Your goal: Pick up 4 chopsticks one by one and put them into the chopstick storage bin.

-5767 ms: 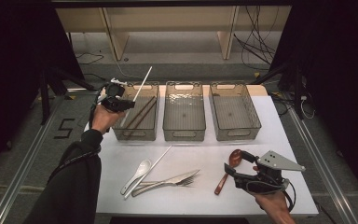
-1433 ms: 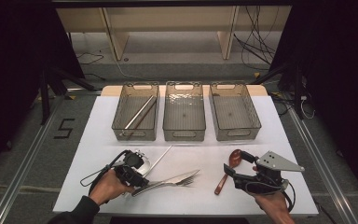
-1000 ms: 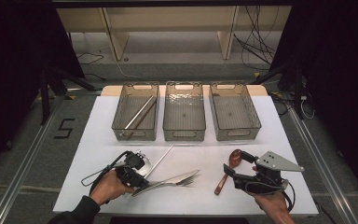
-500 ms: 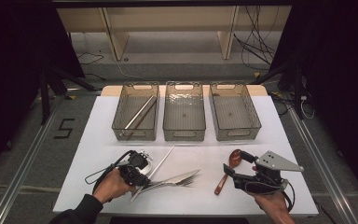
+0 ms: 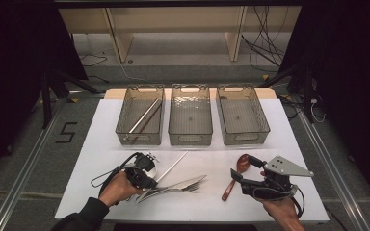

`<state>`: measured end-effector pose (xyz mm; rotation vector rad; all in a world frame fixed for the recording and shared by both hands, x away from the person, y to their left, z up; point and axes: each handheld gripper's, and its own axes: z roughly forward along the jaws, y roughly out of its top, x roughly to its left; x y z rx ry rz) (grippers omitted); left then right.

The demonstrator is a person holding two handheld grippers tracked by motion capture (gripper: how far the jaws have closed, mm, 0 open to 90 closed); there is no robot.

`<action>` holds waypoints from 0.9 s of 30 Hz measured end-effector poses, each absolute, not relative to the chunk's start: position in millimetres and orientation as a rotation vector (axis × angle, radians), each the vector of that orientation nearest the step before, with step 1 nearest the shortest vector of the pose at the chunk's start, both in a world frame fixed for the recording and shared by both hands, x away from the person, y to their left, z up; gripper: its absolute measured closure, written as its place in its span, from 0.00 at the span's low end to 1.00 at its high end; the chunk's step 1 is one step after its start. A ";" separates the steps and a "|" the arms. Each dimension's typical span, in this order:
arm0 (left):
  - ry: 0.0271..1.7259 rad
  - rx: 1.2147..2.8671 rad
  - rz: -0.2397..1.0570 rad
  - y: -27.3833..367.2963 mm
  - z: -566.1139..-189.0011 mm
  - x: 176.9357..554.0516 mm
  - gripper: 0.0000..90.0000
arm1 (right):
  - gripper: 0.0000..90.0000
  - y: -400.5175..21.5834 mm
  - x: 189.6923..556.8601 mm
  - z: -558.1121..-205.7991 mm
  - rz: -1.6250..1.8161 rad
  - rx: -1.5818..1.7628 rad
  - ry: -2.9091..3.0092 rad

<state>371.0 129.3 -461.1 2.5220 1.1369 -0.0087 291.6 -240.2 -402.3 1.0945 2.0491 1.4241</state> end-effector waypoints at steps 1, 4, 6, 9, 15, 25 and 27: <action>1.135 2.523 -0.001 128.3 -461.1 370.9 0.91 | 0.27 -240.2 291.6 -402.4 1.424 1.095 2.049; 1.120 2.543 0.007 127.3 -461.0 372.3 0.91 | 0.27 -240.1 291.6 -402.3 1.421 1.098 2.051; 1.123 2.546 0.018 126.6 -461.6 373.1 0.91 | 0.27 -240.1 291.6 -402.3 1.421 1.098 2.051; 1.119 2.552 0.027 125.7 -462.4 373.6 0.91 | 0.27 -240.1 291.7 -402.3 1.422 1.098 2.050; 1.110 2.568 0.045 123.5 -464.3 374.4 0.91 | 0.27 -240.1 291.7 -402.3 1.422 1.097 2.049; 1.050 2.577 0.075 121.4 -463.2 371.3 0.93 | 0.27 -240.4 291.7 -402.1 1.425 1.097 2.047; 1.035 2.568 0.089 120.7 -460.7 370.5 0.93 | 0.27 -240.5 291.7 -402.1 1.426 1.096 2.047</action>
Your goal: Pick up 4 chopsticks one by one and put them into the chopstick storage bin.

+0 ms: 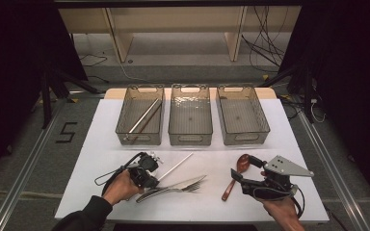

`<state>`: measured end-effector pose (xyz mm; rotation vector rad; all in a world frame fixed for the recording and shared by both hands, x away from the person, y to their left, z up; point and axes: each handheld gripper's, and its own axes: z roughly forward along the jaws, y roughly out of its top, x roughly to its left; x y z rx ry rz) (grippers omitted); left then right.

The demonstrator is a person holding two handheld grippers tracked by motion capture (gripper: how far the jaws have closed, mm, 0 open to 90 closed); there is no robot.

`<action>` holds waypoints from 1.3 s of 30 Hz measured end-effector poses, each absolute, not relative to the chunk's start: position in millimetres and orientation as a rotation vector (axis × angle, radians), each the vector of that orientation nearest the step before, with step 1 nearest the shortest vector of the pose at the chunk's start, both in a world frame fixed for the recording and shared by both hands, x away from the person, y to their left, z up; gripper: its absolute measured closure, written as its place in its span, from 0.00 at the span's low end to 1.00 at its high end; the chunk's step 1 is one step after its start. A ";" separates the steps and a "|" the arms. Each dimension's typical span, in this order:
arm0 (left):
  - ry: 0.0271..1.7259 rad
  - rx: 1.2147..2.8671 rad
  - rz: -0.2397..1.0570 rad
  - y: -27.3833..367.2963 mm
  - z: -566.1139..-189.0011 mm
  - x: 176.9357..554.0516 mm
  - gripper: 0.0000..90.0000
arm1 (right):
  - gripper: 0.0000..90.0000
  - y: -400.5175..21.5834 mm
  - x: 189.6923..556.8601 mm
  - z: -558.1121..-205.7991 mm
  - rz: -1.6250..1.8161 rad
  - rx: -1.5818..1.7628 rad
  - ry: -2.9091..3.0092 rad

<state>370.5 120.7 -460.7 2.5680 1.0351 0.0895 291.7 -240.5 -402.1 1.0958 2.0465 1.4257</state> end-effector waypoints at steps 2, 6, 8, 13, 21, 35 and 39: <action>1.019 2.561 0.093 121.4 -457.5 370.2 0.93 | 0.27 -240.7 291.7 -402.1 1.427 1.095 2.047; 0.995 2.536 0.110 122.5 -449.8 368.9 0.93 | 0.27 -240.8 291.7 -402.1 1.427 1.097 2.046; 0.980 2.524 0.112 122.4 -446.1 368.1 0.93 | 0.27 -240.9 291.7 -402.0 1.427 1.097 2.045; 0.961 2.490 0.116 125.0 -436.3 366.6 0.93 | 0.27 -240.8 291.6 -401.9 1.429 1.095 2.046; 0.950 2.436 0.125 130.1 -424.2 366.4 0.93 | 0.27 -241.1 291.7 -401.9 1.430 1.097 2.044; 0.956 2.377 0.123 138.8 -414.5 368.9 0.93 | 0.27 -241.0 291.7 -402.0 1.426 1.098 2.046; 0.959 2.363 0.127 141.5 -411.8 369.7 0.93 | 0.27 -241.1 291.6 -402.0 1.427 1.098 2.046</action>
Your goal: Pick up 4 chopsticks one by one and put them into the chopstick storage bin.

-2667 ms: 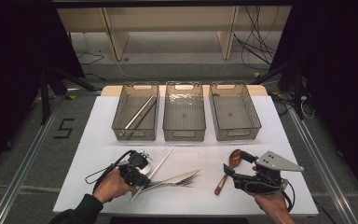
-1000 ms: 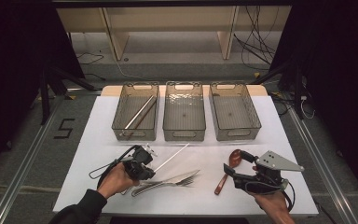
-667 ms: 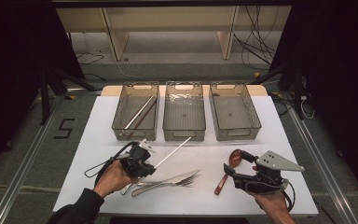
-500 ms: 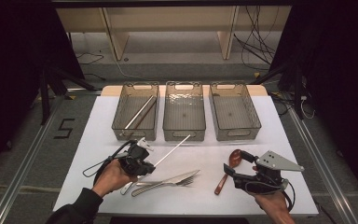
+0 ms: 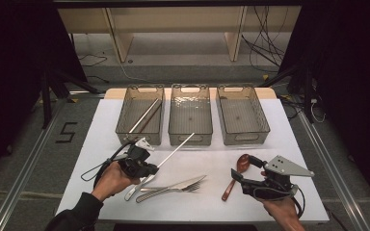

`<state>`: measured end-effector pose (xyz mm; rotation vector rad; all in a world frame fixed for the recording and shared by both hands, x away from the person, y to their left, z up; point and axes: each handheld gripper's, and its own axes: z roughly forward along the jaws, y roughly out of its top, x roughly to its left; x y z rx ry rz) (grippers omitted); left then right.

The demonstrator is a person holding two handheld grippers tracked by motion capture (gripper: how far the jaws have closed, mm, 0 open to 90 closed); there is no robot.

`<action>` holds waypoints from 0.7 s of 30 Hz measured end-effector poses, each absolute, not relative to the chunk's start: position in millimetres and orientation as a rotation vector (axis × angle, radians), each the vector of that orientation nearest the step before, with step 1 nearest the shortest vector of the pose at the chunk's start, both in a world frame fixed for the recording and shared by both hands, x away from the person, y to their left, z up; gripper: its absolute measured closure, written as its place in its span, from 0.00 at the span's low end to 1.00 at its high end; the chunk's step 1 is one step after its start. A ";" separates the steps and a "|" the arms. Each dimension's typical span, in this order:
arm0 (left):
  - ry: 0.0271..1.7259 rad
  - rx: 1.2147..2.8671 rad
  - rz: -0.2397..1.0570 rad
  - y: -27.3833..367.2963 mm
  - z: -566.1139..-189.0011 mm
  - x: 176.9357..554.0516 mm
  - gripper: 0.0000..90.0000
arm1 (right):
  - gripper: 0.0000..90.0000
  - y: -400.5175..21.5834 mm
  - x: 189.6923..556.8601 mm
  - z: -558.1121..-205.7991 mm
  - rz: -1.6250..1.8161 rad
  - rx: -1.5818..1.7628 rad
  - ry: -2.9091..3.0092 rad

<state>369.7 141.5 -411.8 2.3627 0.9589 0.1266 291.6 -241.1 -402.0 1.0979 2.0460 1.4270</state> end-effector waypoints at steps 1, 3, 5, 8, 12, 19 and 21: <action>0.961 2.360 0.129 142.1 -411.4 369.8 0.93 | 0.27 -241.1 291.6 -402.0 1.426 1.098 2.046; 0.966 2.350 0.132 143.5 -410.6 370.4 0.93 | 0.27 -241.1 291.7 -402.0 1.427 1.098 2.046; 0.970 2.343 0.139 145.7 -409.4 371.0 0.93 | 0.27 -241.1 291.6 -402.0 1.427 1.098 2.046; 0.978 2.332 0.144 149.3 -408.0 372.2 0.93 | 0.27 -241.1 291.7 -402.0 1.427 1.097 2.046; 0.995 2.314 0.152 154.4 -407.0 374.0 0.93 | 0.27 -241.2 291.8 -402.0 1.429 1.096 2.045; 1.016 2.289 0.156 161.3 -405.7 376.2 0.93 | 0.27 -241.3 292.0 -402.3 1.430 1.099 2.046; 1.018 2.285 0.161 162.9 -405.4 376.7 0.93 | 0.27 -241.3 292.0 -402.3 1.429 1.097 2.046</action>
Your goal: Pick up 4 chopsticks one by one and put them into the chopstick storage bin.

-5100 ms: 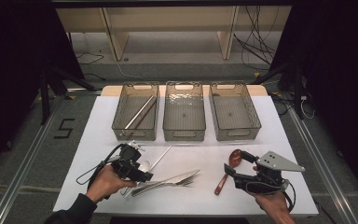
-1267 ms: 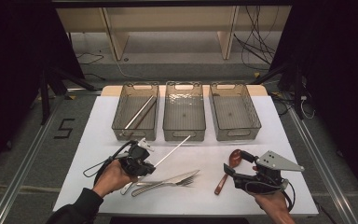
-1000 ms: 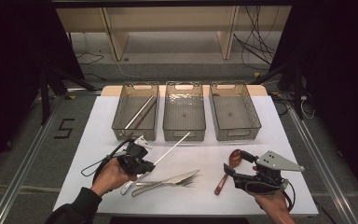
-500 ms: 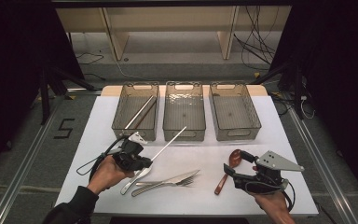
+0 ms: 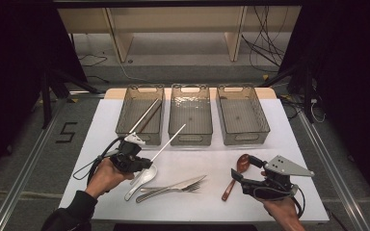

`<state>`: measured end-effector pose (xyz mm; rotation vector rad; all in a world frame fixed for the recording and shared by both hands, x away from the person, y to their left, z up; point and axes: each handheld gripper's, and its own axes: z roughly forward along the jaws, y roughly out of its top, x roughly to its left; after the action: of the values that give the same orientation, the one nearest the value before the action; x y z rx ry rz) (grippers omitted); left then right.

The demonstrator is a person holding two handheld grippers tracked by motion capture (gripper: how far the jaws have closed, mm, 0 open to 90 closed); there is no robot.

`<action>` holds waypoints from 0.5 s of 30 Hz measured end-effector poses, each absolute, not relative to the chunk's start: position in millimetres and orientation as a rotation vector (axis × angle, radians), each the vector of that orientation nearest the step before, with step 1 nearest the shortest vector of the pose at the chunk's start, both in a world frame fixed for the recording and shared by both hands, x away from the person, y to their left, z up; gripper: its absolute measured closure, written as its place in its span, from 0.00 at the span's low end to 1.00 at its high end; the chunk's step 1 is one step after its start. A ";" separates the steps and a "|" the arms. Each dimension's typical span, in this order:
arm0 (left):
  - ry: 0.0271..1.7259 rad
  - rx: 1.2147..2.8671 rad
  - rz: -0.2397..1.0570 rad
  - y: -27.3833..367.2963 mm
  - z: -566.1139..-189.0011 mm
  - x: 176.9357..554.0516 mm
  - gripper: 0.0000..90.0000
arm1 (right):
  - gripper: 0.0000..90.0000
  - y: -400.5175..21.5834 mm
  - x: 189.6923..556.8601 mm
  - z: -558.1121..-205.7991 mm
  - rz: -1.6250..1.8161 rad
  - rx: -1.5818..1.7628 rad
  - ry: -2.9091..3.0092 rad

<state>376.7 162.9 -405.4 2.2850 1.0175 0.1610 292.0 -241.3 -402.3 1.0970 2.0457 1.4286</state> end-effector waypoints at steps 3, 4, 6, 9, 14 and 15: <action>1.024 2.277 0.164 165.6 -404.5 377.6 0.93 | 0.27 -241.6 291.8 -402.1 1.428 1.095 2.045; 1.023 2.277 0.170 166.4 -404.2 378.0 0.93 | 0.27 -241.5 291.8 -402.1 1.427 1.099 2.045; 1.023 2.277 0.169 168.2 -403.1 378.6 0.93 | 0.27 -241.4 292.0 -402.4 1.427 1.100 2.046; 1.034 2.258 0.178 170.4 -401.6 379.1 0.93 | 0.27 -241.1 292.1 -402.5 1.425 1.100 2.048; 1.044 2.246 0.190 175.3 -399.8 381.3 0.93 | 0.27 -241.3 292.1 -402.6 1.426 1.102 2.048; 1.046 2.243 0.192 175.9 -399.7 381.6 0.93 | 0.27 -241.3 292.1 -402.6 1.425 1.103 2.049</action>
<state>381.6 175.9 -399.7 2.2429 1.0463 0.1917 292.1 -241.3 -402.6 1.1031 2.0489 1.4253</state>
